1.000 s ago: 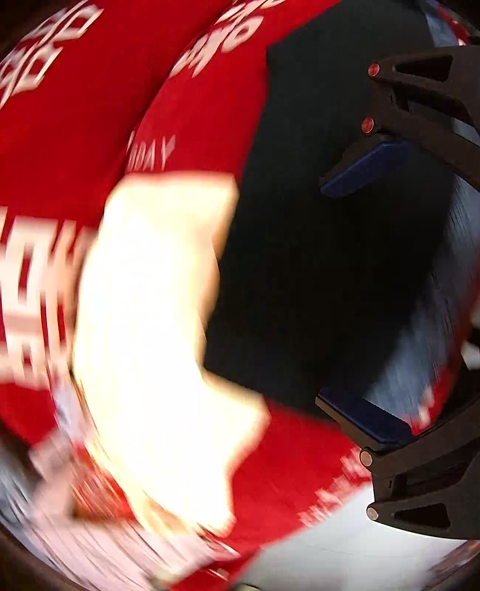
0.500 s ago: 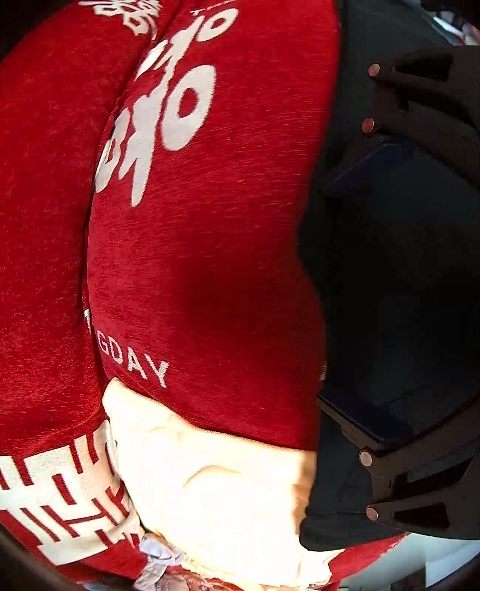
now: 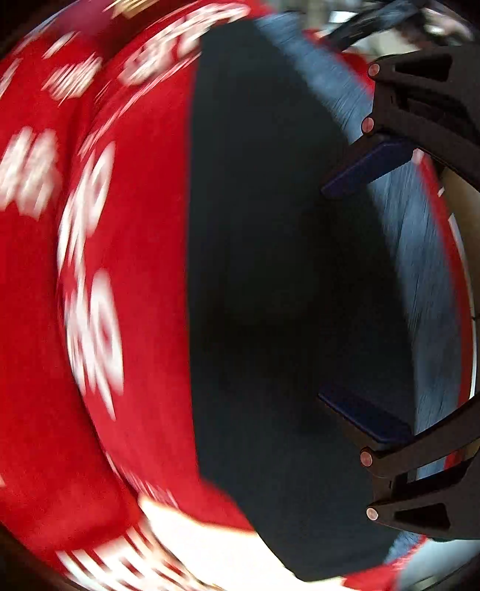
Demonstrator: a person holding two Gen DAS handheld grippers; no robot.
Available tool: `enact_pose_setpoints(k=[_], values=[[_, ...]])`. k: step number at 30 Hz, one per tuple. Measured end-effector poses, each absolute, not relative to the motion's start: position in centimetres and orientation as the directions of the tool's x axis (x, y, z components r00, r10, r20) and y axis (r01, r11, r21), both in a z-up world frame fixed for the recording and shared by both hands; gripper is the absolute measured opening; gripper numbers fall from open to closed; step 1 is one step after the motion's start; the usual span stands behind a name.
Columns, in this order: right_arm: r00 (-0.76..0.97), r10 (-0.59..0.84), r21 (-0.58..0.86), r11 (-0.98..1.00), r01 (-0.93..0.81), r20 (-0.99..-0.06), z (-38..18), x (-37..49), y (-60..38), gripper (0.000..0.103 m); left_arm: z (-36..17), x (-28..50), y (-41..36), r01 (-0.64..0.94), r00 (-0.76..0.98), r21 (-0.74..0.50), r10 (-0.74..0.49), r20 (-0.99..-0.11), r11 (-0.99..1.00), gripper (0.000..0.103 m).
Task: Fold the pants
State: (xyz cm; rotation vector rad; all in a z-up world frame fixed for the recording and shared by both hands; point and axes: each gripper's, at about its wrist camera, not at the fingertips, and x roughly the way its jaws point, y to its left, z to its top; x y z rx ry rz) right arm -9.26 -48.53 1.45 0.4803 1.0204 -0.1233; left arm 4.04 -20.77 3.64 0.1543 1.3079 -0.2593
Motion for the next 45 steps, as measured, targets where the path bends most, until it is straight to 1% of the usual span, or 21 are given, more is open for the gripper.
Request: enact_pose_setpoints(k=[2,4,8,10,12,16,21,24,31,35,37,39,41,43,45], values=[[0.544,0.151,0.372,0.871,0.322,-0.825,1.0,-8.9,-49.2,0.093,3.5,2.6,-24.4,0.351,0.213,-0.040,-0.121,-0.970,0.936,0.103],[0.589,0.178,0.417,0.858,0.300,-0.788,1.3,-8.7,-49.9,0.093,3.0,2.1,-27.2,0.387,0.191,-0.049,-0.133,-0.973,0.921,0.103],[0.637,0.206,0.459,0.850,0.260,-0.743,1.6,-7.5,-50.5,0.093,2.7,2.9,-30.7,0.379,0.197,-0.041,-0.124,-0.973,0.925,0.103],[0.652,0.216,0.464,0.854,0.235,-0.727,1.7,-6.8,-50.6,0.094,2.4,3.8,-30.8,0.320,0.208,-0.016,-0.087,-0.974,0.947,0.103],[0.661,0.222,0.465,0.858,0.217,-0.717,1.8,-6.3,-50.6,0.094,2.5,4.5,-29.5,0.216,0.225,-0.026,-0.076,-0.972,0.976,0.103],[0.670,0.225,0.446,0.878,0.176,-0.707,1.8,-5.2,-50.1,0.094,2.5,4.5,-27.3,0.082,0.244,-0.022,-0.041,-0.969,0.996,0.103],[0.645,0.304,0.465,0.881,0.090,-0.701,1.8,-6.1,-48.8,0.094,2.0,4.5,-27.4,0.068,0.274,0.017,-0.003,-0.962,0.998,0.103],[0.648,0.311,0.473,0.877,0.086,-0.695,1.7,-5.8,-49.0,0.094,1.7,3.8,-27.7,0.060,0.301,0.025,0.005,-0.954,0.998,0.103],[0.673,0.289,0.457,0.886,0.081,-0.680,2.2,-1.6,-48.8,0.094,1.5,4.0,-27.6,0.074,0.320,0.020,-0.005,-0.947,0.997,0.103],[0.656,0.249,0.400,0.912,0.088,-0.713,1.9,-0.5,-47.8,0.093,1.4,4.1,-27.6,0.078,0.322,0.018,-0.008,-0.947,0.997,0.103],[0.650,0.226,0.376,0.921,0.099,-0.726,2.1,-0.5,-47.7,0.086,1.4,4.1,-27.6,0.080,0.326,0.019,-0.008,-0.945,0.997,0.103],[0.632,0.186,0.337,0.933,0.126,-0.752,2.1,-0.5,-48.0,0.057,1.4,4.1,-27.6,0.083,0.332,0.019,-0.010,-0.943,0.996,0.103],[0.617,0.178,0.336,0.930,0.150,-0.766,1.9,-0.5,-48.6,0.042,1.3,4.1,-27.7,0.090,0.344,0.022,-0.010,-0.939,0.996,0.103],[0.605,0.187,0.350,0.922,0.164,-0.774,2.0,-0.4,-49.0,0.037,1.3,4.0,-27.9,0.094,0.355,0.027,-0.008,-0.935,0.995,0.103],[0.608,0.169,0.326,0.932,0.158,-0.776,2.6,-0.4,-48.4,0.030,1.3,4.1,-27.8,0.098,0.350,0.026,-0.010,-0.937,0.995,0.103]])
